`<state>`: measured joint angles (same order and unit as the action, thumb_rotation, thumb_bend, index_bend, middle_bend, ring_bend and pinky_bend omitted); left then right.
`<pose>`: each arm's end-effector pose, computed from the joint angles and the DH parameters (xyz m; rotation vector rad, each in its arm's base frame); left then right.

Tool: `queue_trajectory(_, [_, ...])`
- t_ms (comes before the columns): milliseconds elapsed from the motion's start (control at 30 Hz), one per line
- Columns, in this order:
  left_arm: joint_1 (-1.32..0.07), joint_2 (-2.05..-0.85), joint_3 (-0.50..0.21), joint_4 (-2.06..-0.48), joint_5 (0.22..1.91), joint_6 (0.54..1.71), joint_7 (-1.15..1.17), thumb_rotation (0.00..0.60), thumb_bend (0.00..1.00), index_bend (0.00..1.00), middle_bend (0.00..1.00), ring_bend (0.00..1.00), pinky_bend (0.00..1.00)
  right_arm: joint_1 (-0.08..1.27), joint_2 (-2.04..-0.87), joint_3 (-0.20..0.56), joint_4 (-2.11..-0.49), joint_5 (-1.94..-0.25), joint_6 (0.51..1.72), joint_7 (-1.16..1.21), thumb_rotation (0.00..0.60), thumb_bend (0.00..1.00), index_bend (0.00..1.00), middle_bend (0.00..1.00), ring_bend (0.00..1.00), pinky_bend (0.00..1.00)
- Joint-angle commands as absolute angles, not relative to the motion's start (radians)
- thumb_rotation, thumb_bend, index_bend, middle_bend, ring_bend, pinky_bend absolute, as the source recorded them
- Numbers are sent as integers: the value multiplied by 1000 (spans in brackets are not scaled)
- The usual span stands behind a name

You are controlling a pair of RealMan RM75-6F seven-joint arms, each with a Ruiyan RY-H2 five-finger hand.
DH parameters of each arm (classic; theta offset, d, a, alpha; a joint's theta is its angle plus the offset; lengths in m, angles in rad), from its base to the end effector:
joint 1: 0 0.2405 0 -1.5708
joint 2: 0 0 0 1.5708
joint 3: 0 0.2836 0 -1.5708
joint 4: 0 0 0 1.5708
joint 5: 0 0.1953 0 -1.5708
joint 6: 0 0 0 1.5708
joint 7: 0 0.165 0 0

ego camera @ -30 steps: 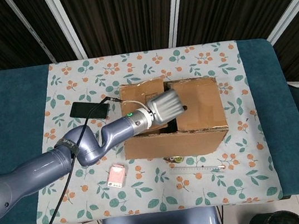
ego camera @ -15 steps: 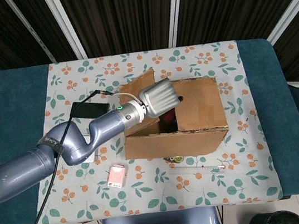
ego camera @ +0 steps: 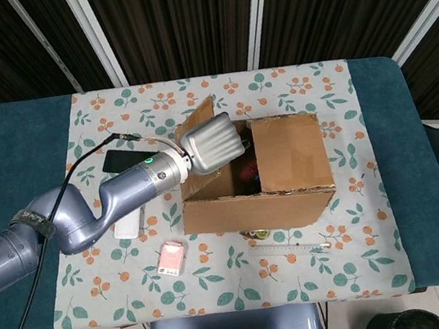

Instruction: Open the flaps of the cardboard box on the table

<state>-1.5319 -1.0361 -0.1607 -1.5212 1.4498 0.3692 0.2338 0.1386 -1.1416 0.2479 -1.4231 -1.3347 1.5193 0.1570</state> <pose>0.0971 0.4396 0.1097 -2.4062 0.2720 -0.5985 -0.3507 -0.2543 0.2499 1.1029 -0.7543 1.0410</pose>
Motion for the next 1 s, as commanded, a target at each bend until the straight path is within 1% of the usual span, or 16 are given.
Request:
queue_trajectory(33, [-1521, -1019, -149, -1541, 1456, 365, 245, 600, 1000, 308, 509, 503, 509, 138, -1141, 248, -1426, -1336, 1522, 156, 600, 644, 127, 0, 7, 215])
queue_trajectory(300, [-1488, -939, -142, -1596, 1469, 384, 251, 600, 1000, 309, 511, 505, 510, 136, -1141, 247, -1433, -1339, 1522, 158, 600, 643, 131, 0, 8, 215])
queue_trajectory(467, [-1452, -836, -139, -1661, 1477, 395, 244, 600, 1000, 310, 511, 504, 510, 136, -1142, 244, -1437, -1344, 1519, 158, 600, 644, 131, 0, 8, 215])
queue_trajectory(733, [-1365, -698, -108, -1755, 1515, 416, 231, 600, 1000, 310, 508, 505, 510, 135, -1137, 245, -1450, -1345, 1520, 159, 600, 644, 131, 0, 7, 215])
queue_trajectory(1000, [-1258, -654, -64, -1792, 1544, 450, 209, 600, 1000, 305, 499, 497, 509, 134, -1132, 244, -1465, -1351, 1522, 152, 600, 643, 138, 0, 7, 215])
